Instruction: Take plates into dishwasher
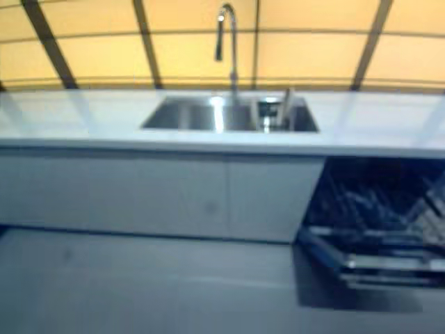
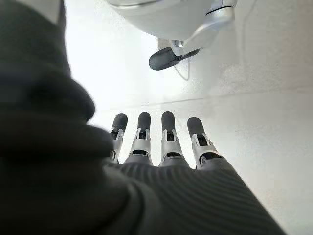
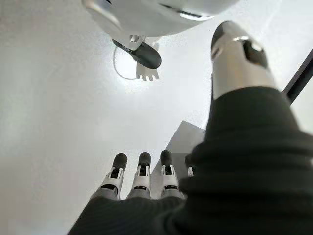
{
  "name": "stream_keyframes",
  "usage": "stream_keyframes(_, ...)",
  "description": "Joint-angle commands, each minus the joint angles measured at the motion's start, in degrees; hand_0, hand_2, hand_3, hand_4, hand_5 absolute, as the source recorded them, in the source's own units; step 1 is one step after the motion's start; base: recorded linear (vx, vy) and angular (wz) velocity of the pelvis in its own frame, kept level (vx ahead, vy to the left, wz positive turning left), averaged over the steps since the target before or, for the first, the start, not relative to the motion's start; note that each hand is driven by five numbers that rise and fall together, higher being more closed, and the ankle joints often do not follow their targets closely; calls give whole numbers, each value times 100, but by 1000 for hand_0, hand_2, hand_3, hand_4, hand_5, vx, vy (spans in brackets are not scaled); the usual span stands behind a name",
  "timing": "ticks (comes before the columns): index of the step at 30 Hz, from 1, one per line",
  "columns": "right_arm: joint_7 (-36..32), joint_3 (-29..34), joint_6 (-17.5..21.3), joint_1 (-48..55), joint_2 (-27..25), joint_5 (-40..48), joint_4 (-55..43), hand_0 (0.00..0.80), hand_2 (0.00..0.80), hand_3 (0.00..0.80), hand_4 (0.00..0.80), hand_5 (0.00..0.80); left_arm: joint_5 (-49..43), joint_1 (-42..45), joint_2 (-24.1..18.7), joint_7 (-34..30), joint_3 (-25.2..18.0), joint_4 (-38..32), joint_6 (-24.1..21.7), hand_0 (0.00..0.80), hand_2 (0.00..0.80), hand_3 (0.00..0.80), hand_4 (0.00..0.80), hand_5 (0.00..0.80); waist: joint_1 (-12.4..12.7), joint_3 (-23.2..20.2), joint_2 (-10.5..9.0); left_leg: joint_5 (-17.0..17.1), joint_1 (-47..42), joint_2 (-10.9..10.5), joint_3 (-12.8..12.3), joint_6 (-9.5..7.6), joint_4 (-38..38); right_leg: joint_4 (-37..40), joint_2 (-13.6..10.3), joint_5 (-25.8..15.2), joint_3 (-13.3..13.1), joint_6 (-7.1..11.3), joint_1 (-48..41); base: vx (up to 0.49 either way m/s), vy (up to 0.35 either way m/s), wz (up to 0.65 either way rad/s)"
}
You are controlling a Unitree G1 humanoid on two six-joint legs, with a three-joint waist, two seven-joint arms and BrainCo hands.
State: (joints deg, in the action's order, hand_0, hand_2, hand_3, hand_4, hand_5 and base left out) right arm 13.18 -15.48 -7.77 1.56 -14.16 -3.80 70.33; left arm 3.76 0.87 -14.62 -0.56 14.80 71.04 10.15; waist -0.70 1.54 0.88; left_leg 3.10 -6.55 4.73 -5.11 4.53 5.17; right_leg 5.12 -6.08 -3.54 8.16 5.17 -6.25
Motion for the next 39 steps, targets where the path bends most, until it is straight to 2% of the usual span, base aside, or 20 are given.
stream_keyframes(1, 191, -120, -5, -380, 80, 84, 84, 0, 0, 0, 0, 0, 185, -260, 165, 225, 56, 181, -171, 0, 0, 0, 0, 0, -38, 364, -148, -491, -182, -558, 3, -498, -17, -191, 379, 406, -12, -102, -187, 0, 0, 0)
stream_keyframes(13, 71, -155, 32, -378, 78, 227, 51, 0, 0, 0, 0, 0, 143, -247, 163, 168, 69, 139, -99, 0, 0, 0, 0, 0, -41, 390, -139, -485, -201, -549, -16, -494, -17, -220, 382, 415, -10, -110, -187, 0, 0, 0)
stream_keyframes(26, -78, -377, 103, -421, 63, -290, -44, 0, 0, 0, 0, 0, 13, -288, 125, 34, 135, 106, 57, 0, 0, 0, 0, 0, 51, 405, -171, -464, -182, -554, 65, -493, -17, -292, 399, 506, 92, -149, -214, 1, -1, 1)
stream_keyframes(31, -7, -398, 16, -445, 86, -235, -70, 0, 0, 0, 0, 0, -66, -318, 93, 57, 156, 129, 89, 0, 0, 0, 0, 0, 95, 442, -182, -436, -156, -536, 109, -514, -17, -543, 401, 640, 138, -172, -154, 5, -35, 4)
stream_keyframes(35, 150, -422, 15, -473, 97, -228, -116, 0, 0, 0, 0, 0, -93, -377, 63, 71, 182, 141, 106, 0, 0, 0, 0, 0, 71, 546, -187, -433, -115, -503, 215, -549, -100, -928, 469, 810, 56, -228, 16, 5, -79, 1)
stream_keyframes(37, 73, -481, -49, -538, 78, -229, -150, 0, 0, 0, 0, 0, -15, -421, 44, 130, 182, 122, 115, 0, 0, 0, 0, 0, 68, 630, -249, -556, -47, -473, 247, -552, -418, -982, 509, 832, -37, -305, 79, 14, -133, 0)
stream_keyframes(39, -19, -514, -43, -571, 40, -315, -151, 0, 0, 0, 0, 0, -80, -420, 35, 166, 86, 121, 3, 0, 0, 0, 0, 0, 72, 704, -403, -867, 183, -435, 104, -547, -1287, -1011, 444, 835, -39, -431, 115, 30, -140, -2)
